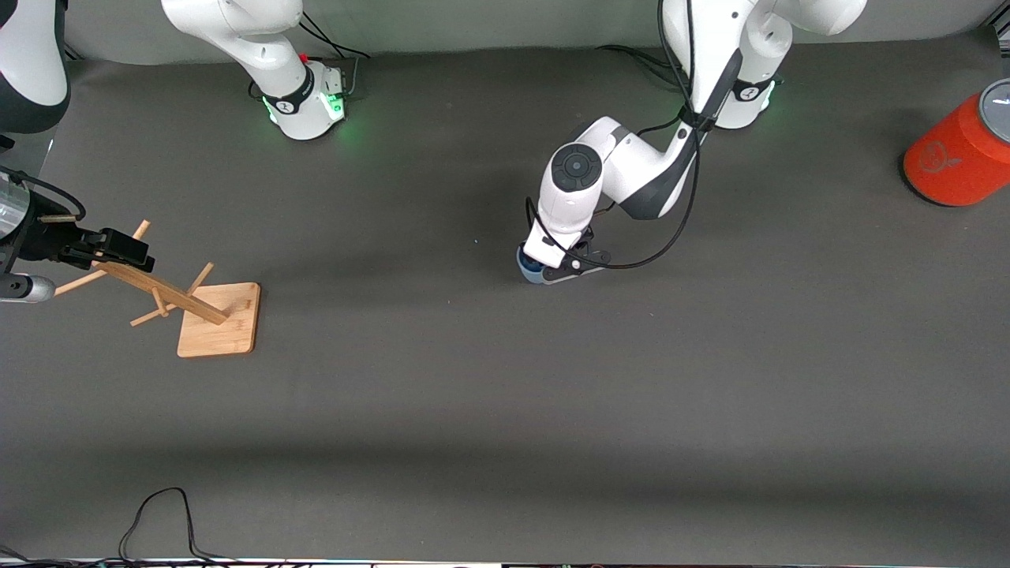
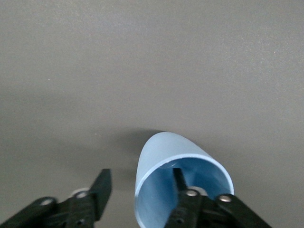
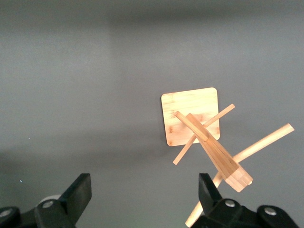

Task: Rotate and upright cup with both arms
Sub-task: 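Open the left gripper and lift it away from the cup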

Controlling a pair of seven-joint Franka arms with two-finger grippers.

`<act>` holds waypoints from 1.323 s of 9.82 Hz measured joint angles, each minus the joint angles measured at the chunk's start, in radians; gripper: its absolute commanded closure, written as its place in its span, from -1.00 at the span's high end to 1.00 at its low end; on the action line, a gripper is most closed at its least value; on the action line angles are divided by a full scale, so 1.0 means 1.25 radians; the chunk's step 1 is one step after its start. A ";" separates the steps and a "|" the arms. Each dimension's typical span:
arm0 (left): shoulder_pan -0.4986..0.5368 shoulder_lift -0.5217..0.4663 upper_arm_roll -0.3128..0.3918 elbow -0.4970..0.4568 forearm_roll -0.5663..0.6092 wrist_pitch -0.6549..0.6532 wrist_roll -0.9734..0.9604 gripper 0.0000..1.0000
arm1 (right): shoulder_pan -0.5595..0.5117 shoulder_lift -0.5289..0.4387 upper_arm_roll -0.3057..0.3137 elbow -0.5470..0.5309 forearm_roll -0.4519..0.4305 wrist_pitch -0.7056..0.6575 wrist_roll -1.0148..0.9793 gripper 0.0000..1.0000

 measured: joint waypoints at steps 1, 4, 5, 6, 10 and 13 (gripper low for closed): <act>0.001 -0.006 0.001 0.006 0.000 -0.001 0.002 1.00 | 0.000 0.000 0.000 0.000 0.000 0.000 0.000 1.00; 0.018 -0.071 0.018 0.084 0.004 -0.209 0.200 1.00 | 0.000 0.000 0.000 0.000 0.000 0.000 0.000 1.00; 0.042 -0.103 0.027 0.114 0.004 -0.275 0.251 1.00 | 0.000 0.000 0.000 0.000 0.000 0.000 0.000 1.00; 0.079 -0.139 0.033 0.139 0.009 -0.327 0.294 1.00 | 0.000 0.000 0.000 0.000 0.000 0.000 0.000 1.00; 0.241 -0.215 0.039 0.252 0.118 -0.541 0.404 1.00 | 0.001 0.000 0.000 0.000 0.000 0.002 -0.001 1.00; 0.383 -0.237 0.042 0.312 0.128 -0.595 0.568 1.00 | 0.000 0.000 0.000 0.001 0.000 0.003 -0.025 1.00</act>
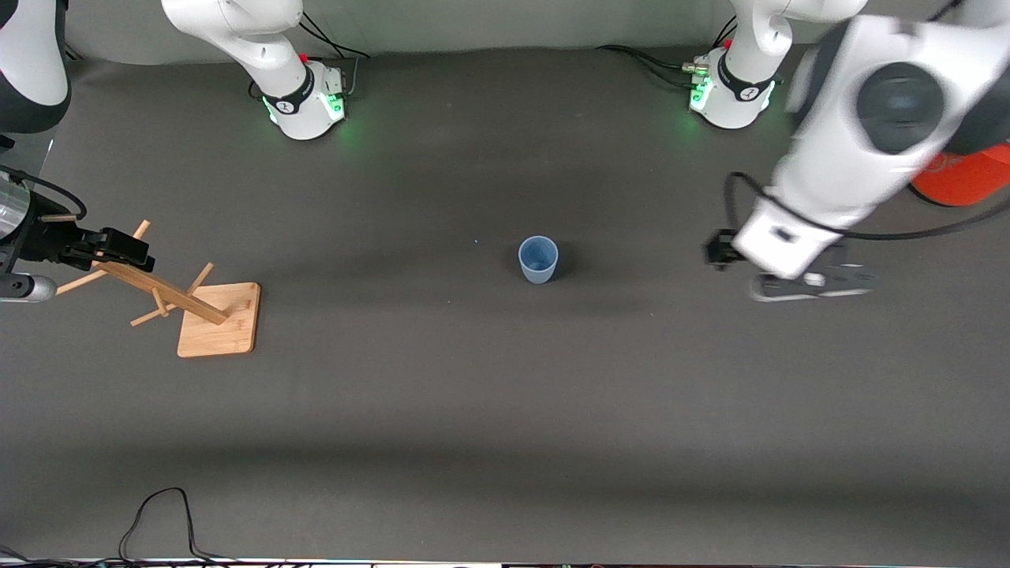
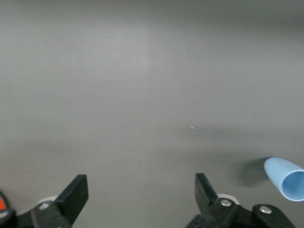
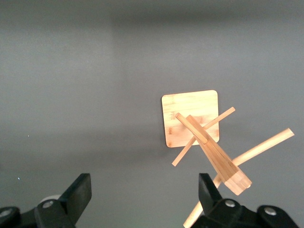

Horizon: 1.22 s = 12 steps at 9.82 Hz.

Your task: Rotate and upright cup with both arms

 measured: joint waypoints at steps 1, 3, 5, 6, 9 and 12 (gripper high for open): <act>0.040 -0.022 0.000 0.003 -0.001 -0.016 0.050 1.00 | 0.000 0.000 0.000 0.001 0.000 0.000 -0.002 1.00; 0.081 -0.069 0.000 0.001 -0.008 -0.053 0.087 1.00 | 0.000 0.000 0.000 0.008 0.000 0.000 -0.005 1.00; 0.106 -0.128 0.000 -0.022 -0.011 -0.070 0.144 1.00 | 0.000 -0.001 0.000 0.011 0.000 0.000 -0.006 1.00; 0.114 -0.152 0.001 -0.041 -0.012 -0.071 0.164 1.00 | 0.000 -0.001 0.000 0.011 0.000 0.000 -0.006 1.00; 0.131 -0.158 0.007 -0.073 -0.041 -0.084 0.208 1.00 | 0.000 -0.001 0.000 0.014 0.000 0.000 -0.007 1.00; 0.138 -0.149 0.009 -0.077 -0.051 -0.085 0.224 1.00 | 0.000 -0.001 0.000 0.017 0.000 0.000 -0.007 1.00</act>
